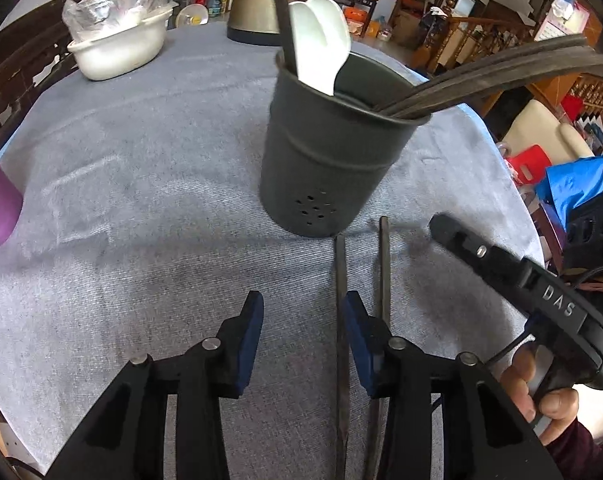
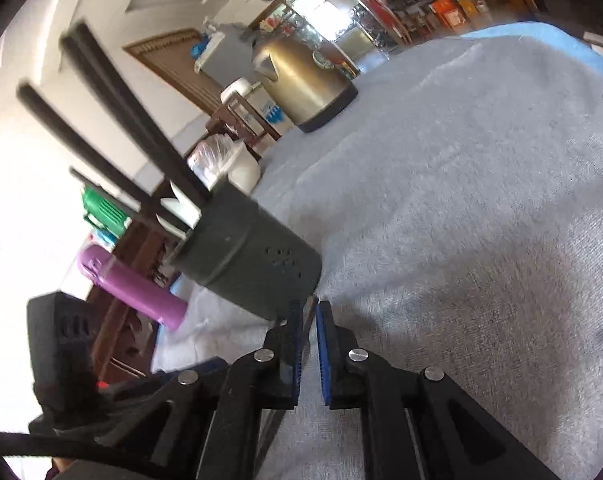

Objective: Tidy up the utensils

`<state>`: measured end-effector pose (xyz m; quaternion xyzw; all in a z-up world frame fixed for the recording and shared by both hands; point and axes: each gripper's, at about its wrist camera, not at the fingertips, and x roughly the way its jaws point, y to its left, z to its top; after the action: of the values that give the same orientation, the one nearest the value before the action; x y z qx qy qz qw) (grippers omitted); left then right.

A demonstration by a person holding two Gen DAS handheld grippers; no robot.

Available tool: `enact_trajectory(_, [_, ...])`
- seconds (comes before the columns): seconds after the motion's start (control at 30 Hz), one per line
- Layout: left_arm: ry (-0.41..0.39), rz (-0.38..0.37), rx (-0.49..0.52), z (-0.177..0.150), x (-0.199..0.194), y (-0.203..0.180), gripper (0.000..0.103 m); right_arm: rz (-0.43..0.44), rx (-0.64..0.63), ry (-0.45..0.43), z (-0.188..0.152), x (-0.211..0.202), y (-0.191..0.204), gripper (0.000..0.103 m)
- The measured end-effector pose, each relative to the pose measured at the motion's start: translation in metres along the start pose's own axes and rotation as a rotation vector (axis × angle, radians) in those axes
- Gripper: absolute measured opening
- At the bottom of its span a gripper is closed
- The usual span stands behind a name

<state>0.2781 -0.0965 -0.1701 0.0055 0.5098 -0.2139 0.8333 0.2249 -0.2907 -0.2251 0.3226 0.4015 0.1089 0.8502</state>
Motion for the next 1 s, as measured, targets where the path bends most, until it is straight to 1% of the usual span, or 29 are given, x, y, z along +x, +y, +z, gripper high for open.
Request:
enact_trajectory(0.03, [-0.001,0.004,0.009,0.0,0.0,-0.003,0.043,-0.012,-0.01,-0.034,0.003,-0.002,0.002,0.009])
enact_trajectory(0.13, [-0.009,0.01,0.016,0.002,0.001,-0.008,0.043,-0.011,0.027,-0.039,0.005,0.0,-0.006,0.009])
enact_trajectory(0.2, [-0.009,0.019,0.018,0.003,0.005,-0.015,0.043,-0.004,0.015,-0.056,0.006,-0.003,-0.006,0.009])
enact_trajectory(0.37, [-0.007,0.071,0.028,-0.003,0.008,-0.028,0.043,0.001,0.0,-0.045,0.005,0.001,-0.002,0.009])
enact_trajectory(0.5, [-0.001,0.086,0.017,-0.003,0.012,-0.033,0.043,0.006,0.007,-0.04,0.004,0.003,-0.003,0.009])
enact_trajectory(0.6, [-0.001,0.109,0.03,0.002,0.017,-0.047,0.043,0.004,0.012,-0.039,0.004,0.003,-0.006,0.009])
enact_trajectory(0.67, [0.014,0.132,0.032,-0.002,0.019,-0.054,0.043,-0.005,0.016,-0.036,0.004,0.003,-0.007,0.009])
enact_trajectory(0.83, [0.001,0.191,0.09,-0.009,0.023,-0.076,0.043,-0.008,0.035,-0.038,0.004,0.003,-0.011,0.009])
enact_trajectory(0.97, [-0.004,0.201,0.09,-0.014,0.023,-0.085,0.043,-0.012,0.044,-0.033,0.004,0.004,-0.013,0.009])
enact_trajectory(1.0, [-0.004,0.203,0.088,-0.013,0.021,-0.081,0.044,-0.012,0.046,-0.033,0.004,0.004,-0.013,0.009])
